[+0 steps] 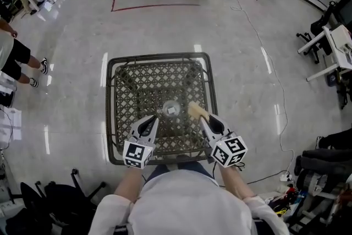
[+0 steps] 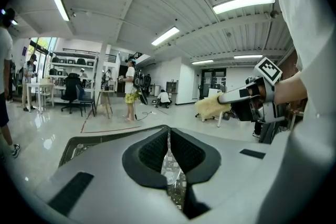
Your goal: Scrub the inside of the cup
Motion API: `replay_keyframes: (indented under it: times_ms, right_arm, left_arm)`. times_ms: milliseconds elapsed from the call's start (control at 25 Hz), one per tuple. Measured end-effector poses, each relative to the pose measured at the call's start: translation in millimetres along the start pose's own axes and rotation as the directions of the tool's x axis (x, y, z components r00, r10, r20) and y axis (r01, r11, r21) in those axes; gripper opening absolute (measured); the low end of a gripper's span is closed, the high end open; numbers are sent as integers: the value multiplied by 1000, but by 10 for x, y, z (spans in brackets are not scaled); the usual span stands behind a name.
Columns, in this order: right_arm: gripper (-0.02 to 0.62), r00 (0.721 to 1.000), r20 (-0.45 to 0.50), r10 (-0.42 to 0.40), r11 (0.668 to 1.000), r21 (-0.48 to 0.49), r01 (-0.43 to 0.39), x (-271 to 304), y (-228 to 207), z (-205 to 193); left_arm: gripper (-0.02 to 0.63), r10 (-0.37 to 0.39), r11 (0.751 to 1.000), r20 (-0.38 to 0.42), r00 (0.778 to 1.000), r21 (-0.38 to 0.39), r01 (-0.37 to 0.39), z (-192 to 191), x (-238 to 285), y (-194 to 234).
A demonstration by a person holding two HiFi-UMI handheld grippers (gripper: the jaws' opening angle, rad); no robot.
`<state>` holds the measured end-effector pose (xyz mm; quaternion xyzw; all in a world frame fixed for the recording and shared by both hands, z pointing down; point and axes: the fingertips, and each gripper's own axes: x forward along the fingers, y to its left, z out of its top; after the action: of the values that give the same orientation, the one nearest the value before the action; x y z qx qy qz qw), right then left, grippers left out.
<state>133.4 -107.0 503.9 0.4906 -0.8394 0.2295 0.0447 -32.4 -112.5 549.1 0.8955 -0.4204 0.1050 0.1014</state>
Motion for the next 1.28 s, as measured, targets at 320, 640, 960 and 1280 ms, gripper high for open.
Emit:
replay_keyframes:
  times_ms: [320, 640, 960, 1280]
  right_arm:
    - [95, 999, -46, 14, 1000, 5, -14, 77, -46, -128]
    - [95, 996, -85, 4, 1000, 6, -3, 51, -127, -236]
    - [95, 992, -125, -20, 1000, 13, 22, 23, -264, -371]
    - [95, 986, -161, -42, 999, 10, 44, -7, -369, -489]
  left_arm:
    - [40, -47, 997, -65, 997, -63, 43, -543, 196, -105]
    - [149, -93, 994, -159, 983, -71, 82, -985, 480, -223]
    - [292, -74, 993, -207, 975, -103, 54, -1358, 762, -298]
    - [350, 25, 992, -158, 987, -121, -45, -1408, 974, -182]
